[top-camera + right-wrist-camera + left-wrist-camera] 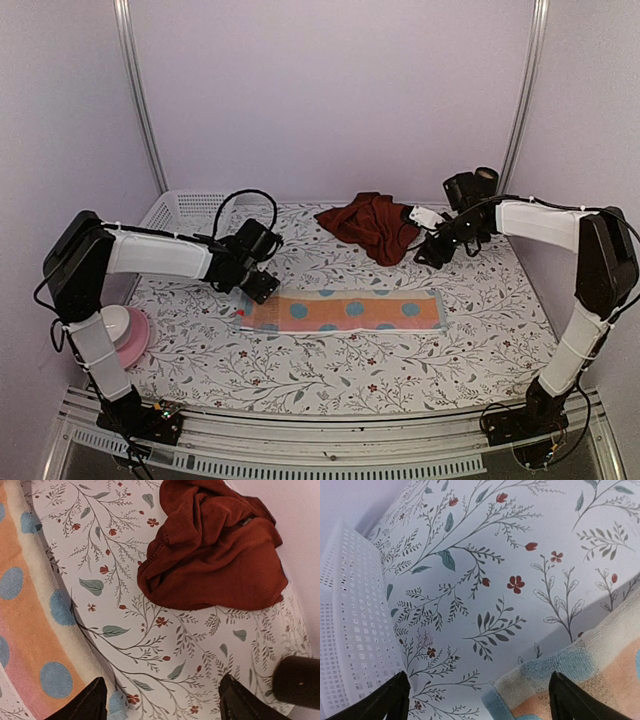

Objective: Roll the towels
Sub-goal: Move the towel to the center of the board, then pick up the towel from the center of the board.

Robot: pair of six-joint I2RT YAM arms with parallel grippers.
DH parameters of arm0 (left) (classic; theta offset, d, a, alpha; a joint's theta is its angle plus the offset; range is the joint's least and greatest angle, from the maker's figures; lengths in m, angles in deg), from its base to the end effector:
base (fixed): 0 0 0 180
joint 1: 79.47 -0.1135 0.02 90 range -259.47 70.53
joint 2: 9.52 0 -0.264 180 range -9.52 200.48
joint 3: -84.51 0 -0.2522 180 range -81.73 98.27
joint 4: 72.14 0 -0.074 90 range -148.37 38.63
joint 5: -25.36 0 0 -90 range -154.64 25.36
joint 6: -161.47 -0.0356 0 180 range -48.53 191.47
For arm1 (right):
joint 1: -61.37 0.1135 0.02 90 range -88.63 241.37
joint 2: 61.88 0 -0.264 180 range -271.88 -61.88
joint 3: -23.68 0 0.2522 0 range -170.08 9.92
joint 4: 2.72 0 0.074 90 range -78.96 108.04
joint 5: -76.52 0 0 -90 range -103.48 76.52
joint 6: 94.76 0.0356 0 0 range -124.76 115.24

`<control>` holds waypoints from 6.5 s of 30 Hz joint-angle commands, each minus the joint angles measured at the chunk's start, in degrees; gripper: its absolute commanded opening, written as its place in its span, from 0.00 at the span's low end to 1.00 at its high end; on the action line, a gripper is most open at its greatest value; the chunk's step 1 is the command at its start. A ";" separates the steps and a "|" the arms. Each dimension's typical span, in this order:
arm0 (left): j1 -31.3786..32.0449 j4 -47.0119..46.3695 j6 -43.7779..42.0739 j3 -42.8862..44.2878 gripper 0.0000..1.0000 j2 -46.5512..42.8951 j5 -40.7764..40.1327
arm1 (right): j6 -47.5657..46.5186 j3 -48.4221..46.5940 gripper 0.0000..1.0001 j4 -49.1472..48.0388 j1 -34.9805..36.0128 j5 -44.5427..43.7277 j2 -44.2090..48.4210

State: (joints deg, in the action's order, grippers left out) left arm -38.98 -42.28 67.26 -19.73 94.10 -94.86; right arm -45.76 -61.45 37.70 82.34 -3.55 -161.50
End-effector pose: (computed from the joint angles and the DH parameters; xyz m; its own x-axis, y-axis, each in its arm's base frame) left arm 0.2862 -0.2208 0.1636 -0.6151 0.6085 -0.5014 0.4029 0.7892 0.4636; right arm 0.3442 0.1385 0.2214 -0.2846 -0.8012 -0.5264 -0.8372 0.4753 -0.2707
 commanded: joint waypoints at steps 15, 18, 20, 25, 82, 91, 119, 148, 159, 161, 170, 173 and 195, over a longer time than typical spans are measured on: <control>1.87 -5.57 0.33 -5.07 0.97 -2.66 -10.20 | 0.76 -16.24 0.99 -10.94 5.67 -20.37 -20.42; 1.69 -5.15 -0.13 -4.79 0.97 -1.26 -11.92 | 1.28 -19.39 0.99 -12.58 6.05 -24.80 -25.13; 1.52 -4.97 -0.39 -4.69 0.97 -0.50 -12.62 | 1.06 -21.33 0.99 -13.68 6.10 -27.31 -28.02; 1.01 -4.73 -0.70 -5.37 0.97 1.02 -13.07 | -1.63 -25.40 0.99 -18.59 6.01 -34.35 -35.51; -0.15 -5.93 -0.41 -8.82 0.97 3.80 -15.57 | 12.00 9.59 0.80 10.80 -8.58 12.85 -3.83; -0.15 -6.08 -0.54 -9.00 0.97 3.44 -15.83 | 11.52 9.93 0.66 11.34 -7.62 14.68 -8.16; -0.04 -5.49 -0.20 -8.70 0.97 3.07 -15.69 | 13.21 11.58 0.55 4.57 -9.47 -1.61 -10.20; -0.16 -8.67 1.15 -11.29 0.97 -2.77 -20.75 | 7.10 15.94 0.87 0.03 -4.48 -13.87 -8.49; -0.15 -9.19 1.02 -11.71 0.97 -3.63 -20.69 | 6.93 17.09 0.92 -3.86 -10.82 -28.51 -8.61; -0.14 -9.32 1.01 -11.72 0.97 -3.60 -20.59 | 6.97 16.93 0.93 -4.25 -12.36 -30.02 -8.21; -0.12 -9.20 0.99 -11.55 0.97 -3.43 -20.05 | 9.98 14.13 0.97 -3.32 -18.37 -25.05 -3.46; -0.07 -9.10 1.06 -11.70 0.97 -3.88 -20.06 | 12.27 12.35 0.98 -0.02 -20.05 -16.61 0.20; 0.61 -9.59 0.70 -11.90 0.97 -4.53 -20.04 | 17.79 16.94 0.83 5.26 -24.58 8.64 1.59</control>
State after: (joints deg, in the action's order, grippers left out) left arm -38.52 -50.78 67.63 -31.10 91.30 -114.44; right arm -28.95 -45.63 42.75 57.93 3.25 -158.42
